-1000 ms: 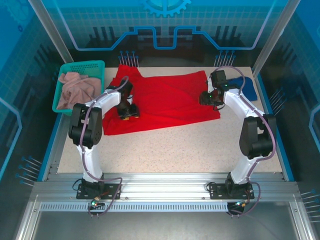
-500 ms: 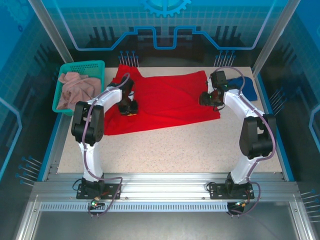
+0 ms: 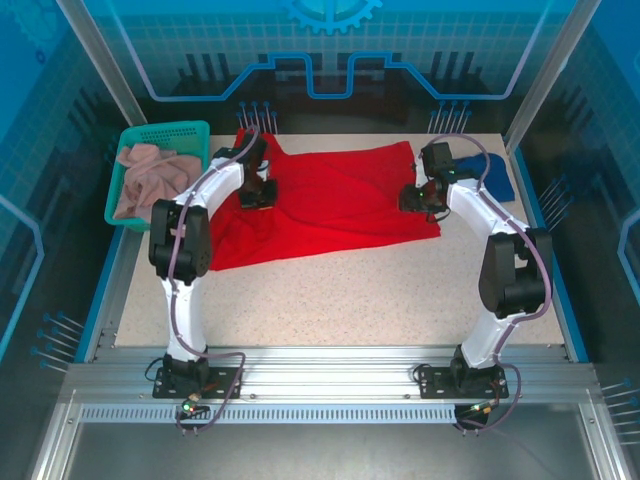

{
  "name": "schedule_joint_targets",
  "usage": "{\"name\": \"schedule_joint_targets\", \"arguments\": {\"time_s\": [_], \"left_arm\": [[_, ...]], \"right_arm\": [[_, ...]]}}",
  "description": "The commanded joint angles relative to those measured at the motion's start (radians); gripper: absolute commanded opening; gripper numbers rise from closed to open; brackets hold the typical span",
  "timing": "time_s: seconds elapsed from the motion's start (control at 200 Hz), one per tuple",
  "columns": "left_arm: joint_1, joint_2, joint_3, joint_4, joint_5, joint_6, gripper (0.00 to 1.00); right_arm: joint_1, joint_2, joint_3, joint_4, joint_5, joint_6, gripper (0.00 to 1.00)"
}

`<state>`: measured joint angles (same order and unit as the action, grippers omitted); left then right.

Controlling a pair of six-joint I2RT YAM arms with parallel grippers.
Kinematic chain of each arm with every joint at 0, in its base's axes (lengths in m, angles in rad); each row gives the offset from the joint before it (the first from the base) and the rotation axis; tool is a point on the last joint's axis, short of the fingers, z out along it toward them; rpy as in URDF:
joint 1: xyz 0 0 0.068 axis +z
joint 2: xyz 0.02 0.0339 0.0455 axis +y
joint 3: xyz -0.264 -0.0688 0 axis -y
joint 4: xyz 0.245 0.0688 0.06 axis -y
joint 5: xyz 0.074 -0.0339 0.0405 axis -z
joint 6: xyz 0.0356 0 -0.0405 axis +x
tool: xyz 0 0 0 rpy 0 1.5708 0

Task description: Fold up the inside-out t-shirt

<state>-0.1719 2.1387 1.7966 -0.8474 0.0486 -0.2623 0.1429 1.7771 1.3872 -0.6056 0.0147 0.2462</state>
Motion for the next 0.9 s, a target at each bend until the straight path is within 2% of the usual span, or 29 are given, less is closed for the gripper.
{"name": "schedule_joint_targets", "arguments": {"time_s": [0.0,0.125,0.27,0.32,0.42,0.525,0.61,0.725,0.895], "left_arm": [[0.006,0.047,0.08,-0.054,-0.012,0.035,0.01],[0.003,0.096,0.163,-0.062,0.001,0.049,0.07],[0.0,0.132,0.248,-0.086,-0.001,0.067,0.32],[0.0,0.113,0.241,-0.083,-0.027,0.069,0.42],[0.001,0.01,0.109,-0.013,-0.076,0.056,0.5],[0.025,-0.144,-0.137,0.138,-0.077,0.003,0.53],[0.054,-0.198,-0.267,0.206,-0.039,-0.039,0.54],[0.071,-0.189,-0.319,0.217,-0.061,-0.036,0.53],[0.111,-0.135,-0.293,0.212,-0.124,-0.027,0.53]], "right_arm": [[-0.007,-0.012,-0.015,0.009,-0.016,0.01,0.44],[-0.008,-0.006,-0.022,0.012,-0.015,0.01,0.44],[-0.006,-0.01,-0.03,0.015,-0.023,0.013,0.44],[-0.004,-0.014,-0.034,0.014,-0.024,0.013,0.44],[0.003,-0.024,-0.036,0.015,-0.024,0.013,0.44],[0.009,-0.029,-0.04,0.021,-0.03,0.013,0.44],[0.016,-0.021,-0.035,0.023,-0.038,0.013,0.44],[0.024,-0.001,-0.026,0.024,-0.042,0.014,0.44],[0.045,0.005,-0.025,0.024,-0.038,0.016,0.44]]}}
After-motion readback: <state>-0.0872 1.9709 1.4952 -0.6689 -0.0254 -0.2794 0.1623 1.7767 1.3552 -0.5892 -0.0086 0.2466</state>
